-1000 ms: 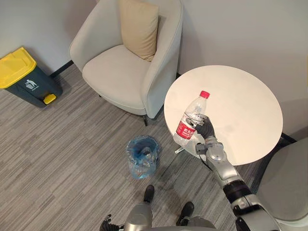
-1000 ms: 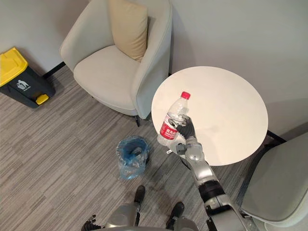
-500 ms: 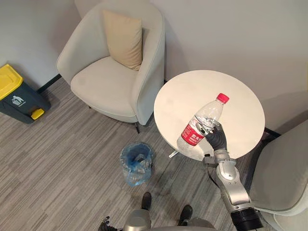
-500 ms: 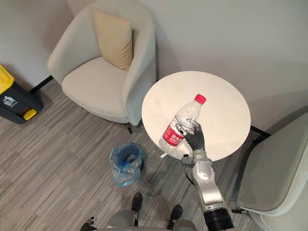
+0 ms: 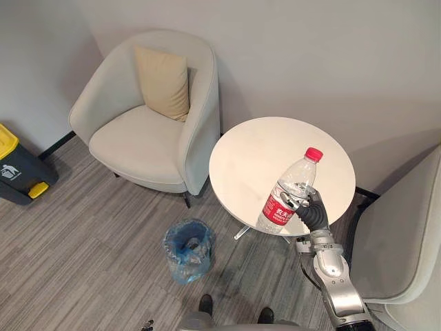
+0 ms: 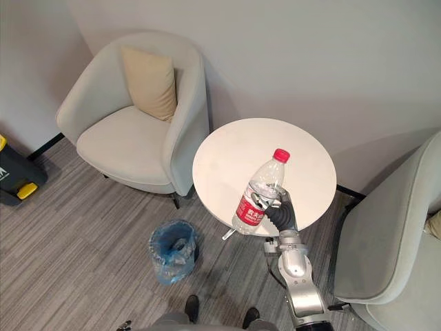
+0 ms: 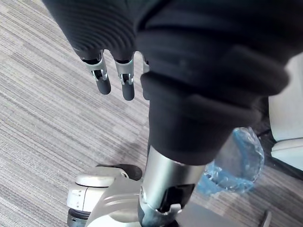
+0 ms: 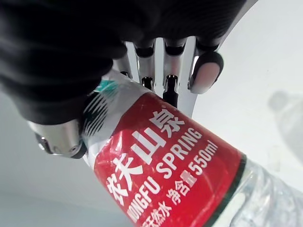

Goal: Gather rubbish on tea table into small bin, then transfer packed bag to large trash can.

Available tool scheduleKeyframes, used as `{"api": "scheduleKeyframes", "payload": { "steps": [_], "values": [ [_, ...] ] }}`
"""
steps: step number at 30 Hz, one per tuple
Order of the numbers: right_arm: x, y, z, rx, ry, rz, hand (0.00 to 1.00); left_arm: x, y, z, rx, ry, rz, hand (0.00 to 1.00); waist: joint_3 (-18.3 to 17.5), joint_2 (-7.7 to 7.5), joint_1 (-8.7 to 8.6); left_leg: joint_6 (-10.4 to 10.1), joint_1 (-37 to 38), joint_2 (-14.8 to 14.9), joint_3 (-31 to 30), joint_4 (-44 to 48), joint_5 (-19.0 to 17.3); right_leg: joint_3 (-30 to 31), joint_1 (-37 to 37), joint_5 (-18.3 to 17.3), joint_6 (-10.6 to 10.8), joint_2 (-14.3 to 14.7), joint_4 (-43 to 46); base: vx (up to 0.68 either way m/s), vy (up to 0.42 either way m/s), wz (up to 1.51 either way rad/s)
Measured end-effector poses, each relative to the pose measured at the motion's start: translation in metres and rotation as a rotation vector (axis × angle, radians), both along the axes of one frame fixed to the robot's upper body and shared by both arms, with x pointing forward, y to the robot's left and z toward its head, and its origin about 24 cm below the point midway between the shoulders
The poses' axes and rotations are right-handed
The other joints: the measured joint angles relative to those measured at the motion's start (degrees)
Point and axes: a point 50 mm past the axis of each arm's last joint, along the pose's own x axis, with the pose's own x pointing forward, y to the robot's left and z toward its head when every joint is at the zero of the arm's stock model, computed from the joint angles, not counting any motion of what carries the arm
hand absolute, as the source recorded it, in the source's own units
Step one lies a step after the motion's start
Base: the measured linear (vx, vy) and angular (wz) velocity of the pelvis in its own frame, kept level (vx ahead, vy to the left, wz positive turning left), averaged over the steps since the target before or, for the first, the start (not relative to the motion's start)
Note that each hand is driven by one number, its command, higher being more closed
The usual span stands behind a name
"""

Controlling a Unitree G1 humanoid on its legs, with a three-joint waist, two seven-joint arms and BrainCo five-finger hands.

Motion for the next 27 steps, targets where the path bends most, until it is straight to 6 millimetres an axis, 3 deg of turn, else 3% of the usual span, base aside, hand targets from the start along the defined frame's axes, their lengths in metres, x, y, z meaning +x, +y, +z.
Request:
{"api": "scheduleKeyframes", "payload": {
  "steps": [3, 5, 7, 11, 15, 16, 17, 18, 19, 20, 21, 22, 24, 25, 27],
  "values": [
    [0.000, -0.001, 0.000, -0.046, -0.002, 0.002, 1.00, 0.002, 0.000, 0.000, -0.005, 0.000, -0.020, 0.00, -0.05, 0.10, -0.34, 0.41, -2.16, -1.09, -0.54, 2.43, -0.71, 0.68, -4.31, -3.95, 0.63, -2.34, 9.19, -0.06, 0.019, 0.15],
    [-0.001, -0.005, 0.000, -0.068, -0.001, -0.012, 1.00, 0.002, 0.002, 0.000, 0.001, 0.011, -0.060, 0.00, -0.01, 0.11, -2.90, 0.82, -4.47, -2.74, -5.04, 3.94, -0.94, 10.12, -7.49, -6.89, 2.60, -3.22, 17.60, -0.10, -0.009, 1.02],
    [-0.001, -0.008, 0.002, -0.086, -0.011, -0.033, 1.00, 0.003, 0.009, 0.002, 0.015, 0.008, -0.063, 0.00, -0.19, -1.92, -3.50, 0.49, -6.12, -5.39, -9.50, 5.23, -0.77, 13.79, -7.07, -12.08, 3.38, -5.18, 19.03, -0.06, -0.139, 1.35],
    [0.000, -0.011, 0.006, -0.099, -0.030, -0.047, 1.00, 0.004, 0.003, 0.001, 0.001, 0.003, -0.043, 0.00, -0.74, -0.71, -1.08, -0.37, -8.74, -5.91, -15.34, 4.32, 1.53, 9.24, -6.60, -13.74, 3.60, -5.00, 19.37, -0.09, -0.122, 0.82],
    [0.003, -0.010, 0.016, -0.094, -0.080, -0.061, 1.00, 0.013, 0.002, 0.002, 0.001, -0.036, 0.022, 0.00, -0.88, -0.39, -0.75, 0.08, -12.15, -5.28, -19.58, 3.56, 4.65, 4.97, -8.76, -14.07, 2.69, -4.37, 20.21, -0.04, -0.093, 0.71],
    [0.004, -0.010, 0.017, -0.094, -0.084, -0.061, 1.00, 0.014, -0.001, 0.002, -0.010, -0.045, 0.042, 0.00, -0.76, -0.38, -0.63, 2.39, -13.19, -5.67, -18.87, 3.14, 5.34, 4.08, -9.60, -14.00, 1.81, -4.51, 20.82, -0.02, -0.042, 0.40],
    [0.004, -0.010, 0.016, -0.093, -0.080, -0.064, 1.00, 0.014, -0.002, 0.001, -0.015, -0.046, 0.055, 0.00, -0.68, -0.49, -0.64, 7.21, -13.78, -5.81, -17.14, 3.01, 4.27, 3.48, -9.62, -13.85, 1.49, -4.68, 20.78, -0.05, -0.061, 0.53],
    [0.004, -0.011, 0.014, -0.092, -0.069, -0.070, 1.00, 0.015, 0.001, 0.002, -0.008, -0.049, 0.065, 0.00, -0.62, -0.55, -1.08, 20.50, -14.52, -4.71, -8.53, 2.69, 0.02, 4.05, -8.55, -12.58, -0.26, -3.73, 18.23, -0.06, -0.129, 1.01],
    [0.004, -0.016, 0.017, -0.097, -0.079, -0.092, 1.00, 0.021, 0.002, 0.002, -0.005, -0.059, 0.069, 0.00, -0.24, -0.82, -2.79, 17.35, -14.31, -2.94, -0.95, 3.25, -5.43, 3.94, -5.65, -10.03, -0.71, -3.40, 12.14, -0.04, -0.134, 1.14],
    [0.006, -0.020, 0.019, -0.095, -0.092, -0.115, 1.00, 0.028, 0.002, 0.003, -0.003, -0.075, 0.067, 0.00, 0.35, -0.92, -3.08, 14.59, -15.54, -2.25, 2.64, 7.27, -5.32, 2.63, -5.06, -9.31, -0.70, -3.97, 11.39, -0.05, -0.081, 1.22],
    [0.007, -0.029, 0.020, -0.104, -0.089, -0.153, 1.00, 0.033, 0.001, 0.004, -0.004, -0.090, 0.065, 0.00, 0.57, -0.57, -2.69, 10.45, -16.65, -1.78, 7.43, 16.74, -3.83, 0.65, -3.89, -9.08, -1.00, -4.87, 11.39, -0.04, 0.015, 0.63],
    [0.007, -0.032, 0.019, -0.106, -0.082, -0.167, 1.00, 0.032, 0.001, 0.004, -0.006, -0.088, 0.065, 0.00, 0.57, -0.43, -2.79, 9.36, -15.41, -2.05, 8.36, 18.55, -3.02, 0.26, -3.25, -9.17, -0.87, -4.92, 11.39, -0.04, 0.018, 0.44],
    [0.007, -0.036, 0.019, -0.110, -0.082, -0.185, 1.00, 0.026, 0.000, 0.003, -0.011, -0.076, 0.069, 0.00, 0.21, 0.64, -3.82, 4.26, -10.85, -2.06, 9.02, 13.23, -1.61, -0.92, -1.66, -10.01, 0.29, -3.68, 10.99, 0.00, 0.005, 0.40],
    [0.007, -0.037, 0.019, -0.110, -0.080, -0.187, 1.00, 0.027, -0.003, 0.003, -0.017, -0.082, 0.068, 0.00, 0.04, 0.98, -3.97, 3.19, -9.52, -2.04, 8.46, 9.50, -0.79, -1.23, -1.83, -9.97, 0.30, -3.43, 10.85, -0.01, 0.011, 0.40],
    [0.008, -0.036, 0.010, -0.099, -0.044, -0.190, 1.00, 0.029, -0.002, 0.003, -0.007, -0.089, 0.073, 0.00, 0.44, 0.03, -3.75, 2.72, -7.77, -2.12, 8.35, 5.66, 1.05, -1.21, -1.67, -9.53, 0.31, -3.30, 10.37, -0.04, 0.014, 0.04]
  ]
}}
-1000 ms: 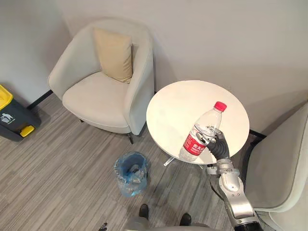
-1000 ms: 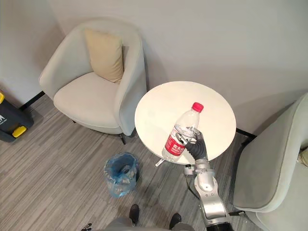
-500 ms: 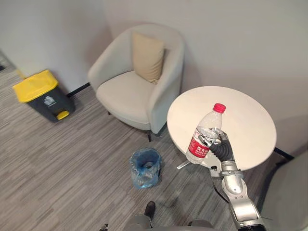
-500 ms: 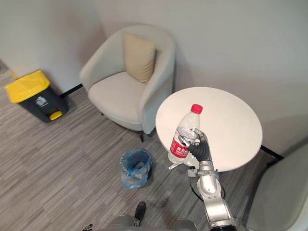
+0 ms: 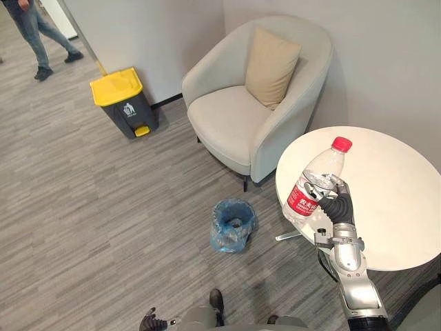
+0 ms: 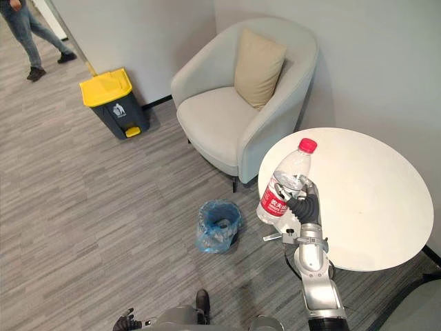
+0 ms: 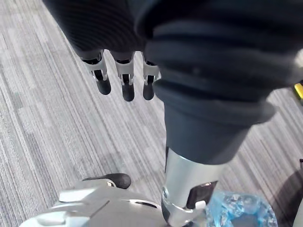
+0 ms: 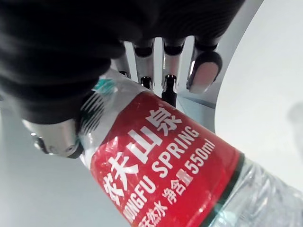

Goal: Gather rubbish on tea table into small bin, then transfer packed bag to large trash can.

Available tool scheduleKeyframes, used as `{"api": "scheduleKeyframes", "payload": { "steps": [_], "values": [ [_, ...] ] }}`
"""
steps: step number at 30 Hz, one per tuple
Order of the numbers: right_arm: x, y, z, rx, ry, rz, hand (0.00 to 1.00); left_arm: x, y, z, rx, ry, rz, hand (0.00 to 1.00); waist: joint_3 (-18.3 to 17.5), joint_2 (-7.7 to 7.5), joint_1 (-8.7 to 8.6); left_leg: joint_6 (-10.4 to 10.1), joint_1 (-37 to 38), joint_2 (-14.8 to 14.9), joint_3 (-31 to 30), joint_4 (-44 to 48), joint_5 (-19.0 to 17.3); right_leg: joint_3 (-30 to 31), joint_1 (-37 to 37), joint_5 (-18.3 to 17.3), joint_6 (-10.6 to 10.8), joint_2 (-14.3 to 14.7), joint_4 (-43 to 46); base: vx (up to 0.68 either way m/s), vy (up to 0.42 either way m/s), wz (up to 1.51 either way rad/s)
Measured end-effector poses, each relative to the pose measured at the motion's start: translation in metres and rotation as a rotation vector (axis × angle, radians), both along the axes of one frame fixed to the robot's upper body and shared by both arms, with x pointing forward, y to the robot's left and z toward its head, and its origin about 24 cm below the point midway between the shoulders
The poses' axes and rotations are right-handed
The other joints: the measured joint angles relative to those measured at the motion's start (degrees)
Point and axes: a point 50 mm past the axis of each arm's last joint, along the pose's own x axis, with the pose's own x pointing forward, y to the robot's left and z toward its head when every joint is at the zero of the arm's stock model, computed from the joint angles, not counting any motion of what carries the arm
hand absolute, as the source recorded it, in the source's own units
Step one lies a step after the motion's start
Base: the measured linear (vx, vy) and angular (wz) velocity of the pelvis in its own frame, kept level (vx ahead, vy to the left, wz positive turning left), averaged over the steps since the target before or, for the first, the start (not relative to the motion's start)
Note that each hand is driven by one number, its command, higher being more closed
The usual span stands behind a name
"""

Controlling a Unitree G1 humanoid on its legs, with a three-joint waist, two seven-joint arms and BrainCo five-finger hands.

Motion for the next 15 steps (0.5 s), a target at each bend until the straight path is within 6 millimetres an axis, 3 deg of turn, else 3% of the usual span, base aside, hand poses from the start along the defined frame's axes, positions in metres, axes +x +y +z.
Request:
{"api": "scheduleKeyframes", "payload": {
  "steps": [5, 11, 14, 15],
  "values": [
    [0.000, 0.012, -0.011, 0.034, 0.046, 0.029, 1.00, -0.001, 0.000, 0.000, 0.015, 0.010, -0.039, 0.00, -0.08, -0.10, 0.36, -0.42, 2.68, -0.29, 1.04, -3.27, 1.01, 1.55, 0.47, 0.53, 0.39, 0.28, -0.15, -0.04, 0.017, -0.13],
    [0.000, 0.011, -0.020, 0.044, 0.088, 0.022, 1.00, -0.001, -0.001, 0.000, 0.015, 0.014, -0.053, 0.00, -0.26, 0.19, -0.05, -0.68, 3.82, -0.21, 1.58, -5.85, 1.88, 2.17, 0.75, 1.17, 0.52, 0.51, -1.89, -0.03, 0.016, -0.07],
    [0.000, 0.012, -0.023, 0.042, 0.109, 0.029, 1.00, 0.001, -0.001, 0.000, 0.016, 0.011, -0.053, 0.00, -0.15, 0.02, 0.16, 0.40, 2.41, -1.26, 2.56, -3.91, 0.06, 3.29, -1.30, -0.74, 1.90, -0.75, 0.54, 0.03, 0.039, -0.11],
    [0.000, 0.012, -0.023, 0.041, 0.110, 0.030, 1.00, 0.001, 0.000, 0.000, 0.019, 0.007, -0.053, 0.00, 0.52, -0.89, -0.03, 1.04, 1.46, -2.23, 2.62, -1.29, -1.62, 3.43, -2.16, -2.43, 2.63, -2.36, 3.22, 0.10, 0.066, 0.11]
  ]
}}
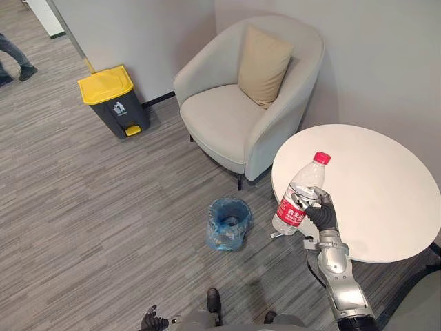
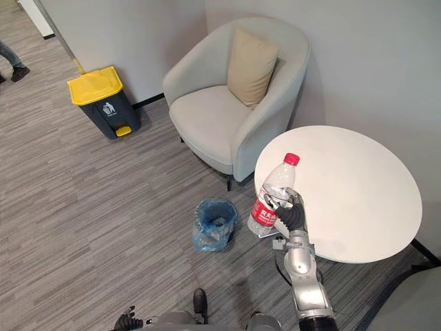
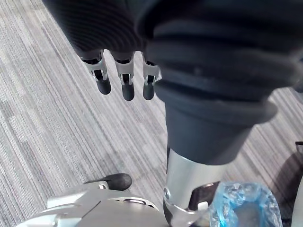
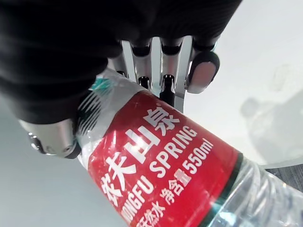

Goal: Gather rubbish on tea table into small bin, then transfer packed bag to large trash can.

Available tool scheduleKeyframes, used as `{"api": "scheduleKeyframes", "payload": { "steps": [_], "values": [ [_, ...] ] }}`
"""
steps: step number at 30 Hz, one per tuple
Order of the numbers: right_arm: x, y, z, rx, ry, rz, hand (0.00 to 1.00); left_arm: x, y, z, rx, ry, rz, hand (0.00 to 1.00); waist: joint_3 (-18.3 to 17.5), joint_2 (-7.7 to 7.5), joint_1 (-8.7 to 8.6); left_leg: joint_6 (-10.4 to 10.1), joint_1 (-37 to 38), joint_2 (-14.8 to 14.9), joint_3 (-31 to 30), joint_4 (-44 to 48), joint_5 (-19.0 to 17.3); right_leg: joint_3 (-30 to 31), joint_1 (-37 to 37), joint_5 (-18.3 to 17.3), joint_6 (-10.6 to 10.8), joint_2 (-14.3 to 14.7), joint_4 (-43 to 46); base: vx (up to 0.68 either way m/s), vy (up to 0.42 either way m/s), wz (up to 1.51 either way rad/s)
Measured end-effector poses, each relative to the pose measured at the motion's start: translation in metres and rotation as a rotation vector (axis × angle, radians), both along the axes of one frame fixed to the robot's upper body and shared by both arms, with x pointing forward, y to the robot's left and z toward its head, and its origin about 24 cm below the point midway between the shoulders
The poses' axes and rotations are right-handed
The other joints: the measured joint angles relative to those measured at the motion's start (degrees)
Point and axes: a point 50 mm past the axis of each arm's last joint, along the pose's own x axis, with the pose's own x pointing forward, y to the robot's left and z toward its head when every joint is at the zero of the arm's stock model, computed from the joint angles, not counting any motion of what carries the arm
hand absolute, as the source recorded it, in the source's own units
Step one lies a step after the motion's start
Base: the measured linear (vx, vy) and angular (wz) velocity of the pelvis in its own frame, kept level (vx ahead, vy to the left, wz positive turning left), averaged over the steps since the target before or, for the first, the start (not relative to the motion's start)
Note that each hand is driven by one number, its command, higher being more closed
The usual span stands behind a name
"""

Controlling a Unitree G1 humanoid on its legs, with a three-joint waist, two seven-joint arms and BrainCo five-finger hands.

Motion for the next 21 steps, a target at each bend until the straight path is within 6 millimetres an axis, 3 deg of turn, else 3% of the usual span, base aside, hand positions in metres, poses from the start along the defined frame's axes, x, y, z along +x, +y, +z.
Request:
{"api": "scheduleKeyframes", "payload": {
  "steps": [2, 4, 6, 7, 10, 11, 12, 13, 14, 17, 20, 21],
  "values": [
    [-0.001, 0.000, -0.001, -0.002, 0.008, 0.002, 1.00, -0.001, 0.004, 0.000, 0.009, 0.005, -0.003, 0.00, 0.68, -0.91, -0.16, 0.04, -0.05, -1.55, -0.36, 3.77, -3.69, -0.11, 0.20, -2.11, 0.84, -2.55, 4.66, 0.13, 0.060, 0.15],
    [-0.001, -0.002, -0.001, -0.020, 0.012, 0.009, 1.00, -0.004, 0.002, 0.000, 0.008, 0.016, -0.015, 0.00, 0.92, -0.94, -0.39, 0.95, 0.15, -2.20, -1.85, 5.90, -6.02, 2.52, -2.00, -1.06, 0.70, -3.73, 13.31, 0.17, 0.075, 0.31],
    [-0.001, -0.003, -0.001, -0.024, 0.013, 0.008, 1.00, -0.002, 0.004, 0.000, 0.011, 0.009, -0.013, 0.00, 1.12, -0.27, -0.80, 1.94, 1.60, -1.81, -4.39, 6.43, -6.93, 5.09, -6.78, 2.18, -2.25, -3.57, 23.67, 0.25, 0.074, 0.58],
    [-0.003, -0.001, -0.003, -0.024, 0.022, 0.018, 1.00, -0.002, 0.003, 0.000, 0.004, 0.007, -0.005, 0.00, 1.20, -0.43, -1.24, 2.19, 1.86, -1.14, -6.62, 6.53, -7.39, 6.62, -8.36, -0.96, -2.00, -1.68, 24.31, 0.23, -0.007, 0.78],
    [-0.004, -0.001, -0.005, -0.031, 0.030, 0.024, 1.00, -0.002, 0.007, 0.001, 0.008, 0.004, 0.014, 0.00, 1.51, -0.74, -1.71, 1.38, 3.24, 0.12, -10.01, 6.45, -7.57, 9.34, -11.90, -2.02, -2.37, 3.02, 15.19, 0.25, -0.070, 0.74],
    [-0.004, -0.001, -0.005, -0.035, 0.033, 0.023, 1.00, -0.004, 0.008, 0.001, 0.011, 0.009, 0.015, 0.00, 1.10, -1.57, -1.70, 0.34, 3.88, -0.50, -11.16, 7.34, -8.51, 9.37, -11.50, 1.64, -2.87, 3.65, 7.63, 0.27, -0.107, 0.67],
    [-0.005, -0.001, -0.006, -0.034, 0.034, 0.023, 1.00, -0.005, 0.009, 0.001, 0.012, 0.009, 0.016, 0.00, 0.85, -2.59, -1.71, -0.01, 4.13, -1.30, -11.66, 7.94, -9.30, 9.53, -11.47, 5.23, -2.93, 3.18, 4.32, 0.29, -0.163, 0.71],
    [-0.005, -0.005, -0.008, -0.045, 0.044, 0.018, 1.00, -0.003, 0.011, 0.001, 0.014, 0.004, 0.036, 0.00, 0.87, -2.63, -1.93, -0.87, 4.53, -1.26, -13.33, 9.77, -10.90, 8.67, -10.56, 8.53, -3.92, 2.58, 4.27, 0.35, -0.191, 0.60],
    [-0.008, -0.009, -0.010, -0.056, 0.059, 0.013, 1.00, -0.003, 0.005, 0.000, -0.003, -0.002, 0.038, 0.00, 0.09, -0.75, -1.81, -1.54, 3.87, -0.03, -14.06, 10.61, -11.35, 7.38, -9.56, 8.41, -4.06, 3.51, 2.74, 0.35, -0.190, 0.54],
    [-0.013, -0.012, -0.014, -0.060, 0.083, 0.015, 1.00, 0.000, -0.003, 0.000, -0.027, -0.016, 0.059, 0.00, 0.64, 1.36, -1.96, -3.27, -0.35, 1.90, -13.34, 18.87, -12.50, 4.35, -5.44, 7.98, -4.64, 5.00, -2.92, 0.22, -0.114, 0.47],
    [-0.020, -0.010, -0.021, -0.042, 0.112, 0.014, 1.00, -0.001, 0.001, 0.000, -0.019, -0.024, 0.086, 0.00, 1.57, 0.33, -0.32, -4.05, -4.05, 4.46, -8.18, 31.20, -13.40, 3.87, -0.79, 7.48, -5.86, 6.13, -5.39, 0.16, -0.083, 0.05],
    [-0.019, -0.009, -0.020, -0.034, 0.107, 0.012, 1.00, 0.000, 0.003, 0.001, -0.014, -0.027, 0.092, 0.00, 1.63, 0.39, -0.22, -3.24, -4.76, 5.40, -6.13, 33.17, -14.04, 3.89, 0.70, 7.06, -6.26, 6.19, -5.58, 0.14, -0.029, -0.12]
  ]
}}
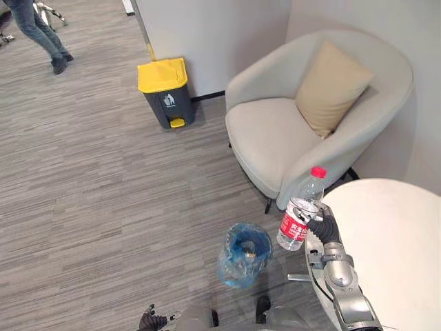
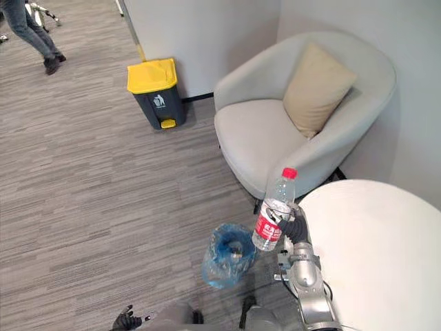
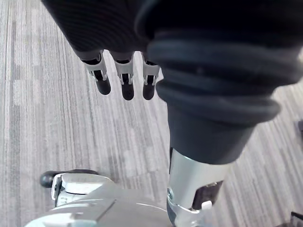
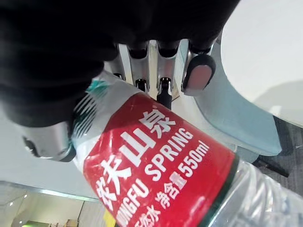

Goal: Gather rubbish on tea table into small bin, then transfer packed bag to large trash can.

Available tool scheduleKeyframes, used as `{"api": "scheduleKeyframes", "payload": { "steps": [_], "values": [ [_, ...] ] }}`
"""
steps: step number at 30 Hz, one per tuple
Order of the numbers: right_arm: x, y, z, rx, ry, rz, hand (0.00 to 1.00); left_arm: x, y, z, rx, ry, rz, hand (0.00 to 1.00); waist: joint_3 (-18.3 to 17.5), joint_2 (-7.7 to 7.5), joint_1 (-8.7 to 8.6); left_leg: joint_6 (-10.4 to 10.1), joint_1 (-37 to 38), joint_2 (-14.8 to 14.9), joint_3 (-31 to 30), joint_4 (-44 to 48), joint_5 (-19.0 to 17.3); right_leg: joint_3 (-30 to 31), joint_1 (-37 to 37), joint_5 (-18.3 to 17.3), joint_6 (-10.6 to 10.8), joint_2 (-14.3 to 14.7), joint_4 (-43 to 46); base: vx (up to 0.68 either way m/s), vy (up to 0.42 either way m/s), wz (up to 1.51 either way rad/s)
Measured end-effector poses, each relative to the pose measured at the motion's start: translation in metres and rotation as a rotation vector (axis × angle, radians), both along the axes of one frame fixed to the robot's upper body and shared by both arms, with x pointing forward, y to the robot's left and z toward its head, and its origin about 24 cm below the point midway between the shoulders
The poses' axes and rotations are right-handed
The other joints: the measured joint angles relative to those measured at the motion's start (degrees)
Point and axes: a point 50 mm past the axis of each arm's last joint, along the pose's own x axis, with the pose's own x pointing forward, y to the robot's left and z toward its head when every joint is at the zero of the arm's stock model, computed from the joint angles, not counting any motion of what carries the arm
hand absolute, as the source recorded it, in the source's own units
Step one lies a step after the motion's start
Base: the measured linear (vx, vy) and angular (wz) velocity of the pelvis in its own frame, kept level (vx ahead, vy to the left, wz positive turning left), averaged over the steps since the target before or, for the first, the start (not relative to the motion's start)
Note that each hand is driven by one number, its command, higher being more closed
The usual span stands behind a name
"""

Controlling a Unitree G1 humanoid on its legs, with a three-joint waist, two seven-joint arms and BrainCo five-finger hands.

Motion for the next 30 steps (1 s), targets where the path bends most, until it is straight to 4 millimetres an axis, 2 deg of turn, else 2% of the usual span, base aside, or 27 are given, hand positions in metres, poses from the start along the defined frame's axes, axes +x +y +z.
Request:
{"api": "scheduleKeyframes", "payload": {
  "steps": [2, 3, 4, 5, 7, 8, 13, 18, 21, 22, 24, 25, 27, 30],
  "values": [
    [0.003, 0.001, 0.002, 0.001, -0.012, 0.002, 1.00, 0.001, 0.000, 0.000, -0.001, -0.003, -0.002, 0.00, 0.08, 0.00, -0.01, 0.26, -0.58, 0.09, 0.56, -3.93, -0.88, 0.60, 1.07, 0.02, 0.04, -0.23, -0.54, 0.14, 0.031, -0.18],
    [0.005, 0.001, 0.004, 0.001, -0.019, 0.004, 1.00, 0.001, 0.000, 0.000, -0.001, -0.003, -0.005, 0.00, 0.11, 0.21, -0.11, -0.21, -0.64, -0.09, 0.02, -9.76, -0.22, 1.16, 0.95, 0.12, 0.22, -0.45, -0.54, 0.11, 0.105, -0.28],
    [0.004, -0.001, 0.004, -0.009, -0.019, 0.003, 1.00, 0.000, -0.002, 0.000, -0.006, 0.001, -0.010, 0.00, -0.18, 1.10, -0.16, -1.65, 0.21, 0.15, -0.57, -16.81, 4.42, 1.73, 0.75, -0.06, 0.93, 0.00, -0.53, 0.12, 0.130, -0.30],
    [0.005, -0.002, 0.005, -0.014, -0.019, 0.004, 1.00, 0.001, -0.003, 0.000, -0.009, 0.001, -0.013, 0.00, -0.31, 2.34, -0.12, -1.02, 0.31, 0.62, -0.79, -19.13, 7.46, 2.24, 0.83, -0.28, 1.51, 0.57, -0.49, 0.10, 0.145, -0.26],
    [0.004, 0.002, 0.000, 0.003, -0.004, 0.006, 1.00, 0.005, -0.001, 0.001, -0.003, -0.007, -0.024, 0.00, 0.23, 0.38, -0.08, -0.20, 2.10, -1.17, 0.21, -21.85, 8.34, 3.73, 0.67, -0.51, 3.02, -1.14, -0.77, 0.11, 0.183, -0.15],
    [0.003, 0.004, 0.000, 0.007, -0.002, 0.005, 1.00, 0.007, 0.000, 0.001, 0.000, -0.012, -0.027, 0.00, 0.17, 0.02, -0.14, 0.44, 2.41, -2.00, 0.60, -22.95, 8.77, 3.86, 0.43, -0.43, 3.52, -1.90, -0.89, 0.07, 0.160, -0.03],
    [0.005, 0.012, -0.001, -0.018, 0.002, 0.048, 1.00, 0.005, 0.000, 0.001, 0.006, 0.003, -0.092, 0.00, 0.13, 0.15, 0.00, 1.86, 5.55, -3.97, 2.77, -27.07, 9.71, 6.00, 0.71, -0.11, 5.05, -3.36, -1.81, 0.02, 0.090, -0.17],
    [0.012, 0.021, -0.005, -0.046, 0.022, 0.106, 1.00, 0.007, 0.001, 0.002, 0.014, 0.000, -0.111, 0.00, 0.50, 0.06, -0.09, 2.17, 4.45, -4.20, 3.99, -27.73, 9.92, 7.51, -0.95, 1.13, 5.73, -3.39, -3.29, -0.02, 0.035, -0.16],
    [0.040, 0.031, 0.017, -0.118, -0.065, 0.185, 1.00, 0.039, 0.001, 0.010, 0.022, -0.091, -0.126, 0.00, 3.51, 0.17, -0.10, 2.49, -4.00, -3.95, 4.43, -23.57, 10.11, 8.38, -9.04, 1.97, 5.53, -3.18, 0.27, -0.12, 0.023, -0.12],
    [0.053, 0.035, 0.030, -0.146, -0.112, 0.210, 1.00, 0.057, 0.000, 0.016, 0.021, -0.145, -0.132, 0.00, 6.10, 0.15, -0.05, 2.88, -7.05, -3.83, 4.37, -21.87, 10.36, 8.45, -12.31, 2.01, 5.50, -3.24, 2.46, -0.14, 0.012, 0.03],
    [0.069, 0.041, 0.045, -0.180, -0.162, 0.248, 1.00, 0.078, -0.003, 0.024, 0.012, -0.222, -0.134, 0.00, 7.94, 0.15, 0.16, 3.24, -12.17, -3.62, 4.32, -19.79, 10.58, 8.65, -17.82, 2.01, 5.50, -3.36, 5.20, -0.23, 0.028, 0.03],
    [0.077, 0.046, 0.055, -0.198, -0.195, 0.268, 1.00, 0.091, -0.005, 0.030, 0.002, -0.272, -0.127, 0.00, 9.95, 0.21, 0.34, 3.39, -14.22, -3.38, 4.28, -18.81, 10.69, 8.77, -20.06, 2.00, 5.50, -3.50, 6.81, -0.22, 0.021, 0.03],
    [0.087, 0.052, 0.071, -0.215, -0.252, 0.291, 1.00, 0.110, -0.008, 0.039, -0.015, -0.341, -0.109, 0.00, 12.13, 0.26, 1.39, 3.41, -18.94, -3.11, 4.17, -15.82, 10.66, 8.91, -24.91, 1.82, 5.50, -3.61, 10.12, -0.16, 0.005, 0.03],
    [0.098, 0.056, 0.093, -0.245, -0.328, 0.299, 1.00, 0.136, -0.014, 0.054, -0.033, -0.434, -0.110, 0.00, 13.94, 0.38, 1.58, 3.43, -25.48, -3.08, 3.30, -12.01, 10.60, 8.39, -31.58, 0.88, 5.18, -4.19, 15.16, -0.18, -0.005, 0.18]
  ]
}}
